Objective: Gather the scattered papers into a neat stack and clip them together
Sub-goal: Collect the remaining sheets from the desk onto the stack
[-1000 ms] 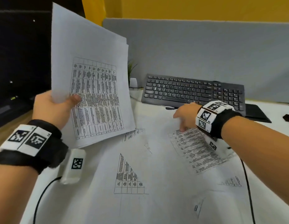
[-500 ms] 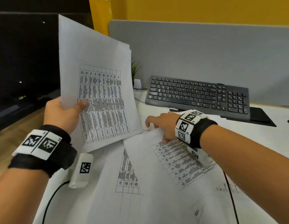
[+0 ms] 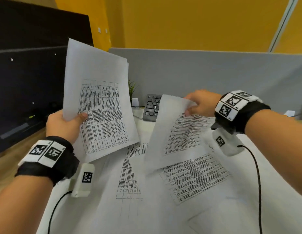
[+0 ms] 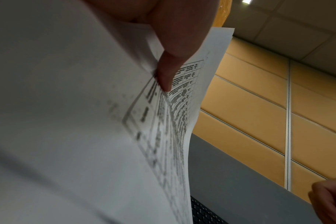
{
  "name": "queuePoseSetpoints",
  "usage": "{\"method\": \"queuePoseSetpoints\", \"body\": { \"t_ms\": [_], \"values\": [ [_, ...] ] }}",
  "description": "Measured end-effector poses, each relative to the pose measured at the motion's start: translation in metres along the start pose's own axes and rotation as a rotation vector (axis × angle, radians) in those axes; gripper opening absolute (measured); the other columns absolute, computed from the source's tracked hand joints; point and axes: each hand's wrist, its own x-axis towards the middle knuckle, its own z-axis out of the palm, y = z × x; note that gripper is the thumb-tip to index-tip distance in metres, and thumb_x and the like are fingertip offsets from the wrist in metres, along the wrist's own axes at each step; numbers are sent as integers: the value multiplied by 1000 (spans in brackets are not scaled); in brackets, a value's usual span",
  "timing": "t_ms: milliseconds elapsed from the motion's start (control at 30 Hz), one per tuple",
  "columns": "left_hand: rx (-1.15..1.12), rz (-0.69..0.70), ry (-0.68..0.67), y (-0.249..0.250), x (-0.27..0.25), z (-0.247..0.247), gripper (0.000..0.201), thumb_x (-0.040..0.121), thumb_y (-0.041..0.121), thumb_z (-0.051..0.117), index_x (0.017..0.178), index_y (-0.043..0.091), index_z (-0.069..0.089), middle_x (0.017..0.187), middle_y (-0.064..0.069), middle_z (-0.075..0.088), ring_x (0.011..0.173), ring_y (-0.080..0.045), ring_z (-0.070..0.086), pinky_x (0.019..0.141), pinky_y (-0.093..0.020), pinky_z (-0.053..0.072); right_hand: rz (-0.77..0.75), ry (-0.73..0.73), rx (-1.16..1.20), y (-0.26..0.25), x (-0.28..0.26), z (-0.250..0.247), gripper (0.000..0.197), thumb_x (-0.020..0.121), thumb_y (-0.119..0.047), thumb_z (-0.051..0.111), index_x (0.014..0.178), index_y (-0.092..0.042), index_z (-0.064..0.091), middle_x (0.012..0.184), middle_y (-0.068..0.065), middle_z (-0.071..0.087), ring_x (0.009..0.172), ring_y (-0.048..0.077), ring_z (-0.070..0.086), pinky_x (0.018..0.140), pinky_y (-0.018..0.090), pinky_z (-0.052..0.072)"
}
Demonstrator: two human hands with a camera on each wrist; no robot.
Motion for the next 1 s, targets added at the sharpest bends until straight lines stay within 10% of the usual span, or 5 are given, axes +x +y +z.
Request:
{"method": "queuePoseSetpoints", "body": {
  "t_ms": [267,400,700,833,1000],
  "values": [
    [-11,-10,-33,8,-17,3,31,82,15,67,110,3,63,99,-6,62,92,-22,57,81,-31,40,-86,-468,-555,-46,12,85,26,89,-23,59,112,-13,64,97,-2,54,92,18,56,60,22,41],
    [15,-32,-68,-3,-23,11,8,81,16,68,86,15,62,88,-7,63,87,-27,61,78,-34,44,-139,-548,-626,-49,23,130,36,88,-25,61,121,-11,57,109,3,54,116,24,54,88,28,47],
    [-10,-57,-88,-12,-19,8,9,82,17,67,88,12,64,91,-8,63,86,-29,60,77,-36,44,100,-393,-331,-27,17,117,69,71,-26,77,123,-38,33,109,0,58,102,26,48,89,38,43],
    [-20,-60,-7,-14,-14,-10,16,82,17,66,71,24,57,88,-9,60,83,-24,56,74,-33,42,72,-309,-197,-22,2,74,28,76,-24,74,101,-28,63,95,-5,63,93,21,58,81,29,44],
    [-105,-60,-35,-6,-17,-11,36,84,14,64,118,2,59,101,-5,59,95,-21,56,83,-32,39,113,111,247,6,-13,6,14,80,-24,72,92,-16,70,94,7,71,88,24,65,85,38,50]
  ]
}}
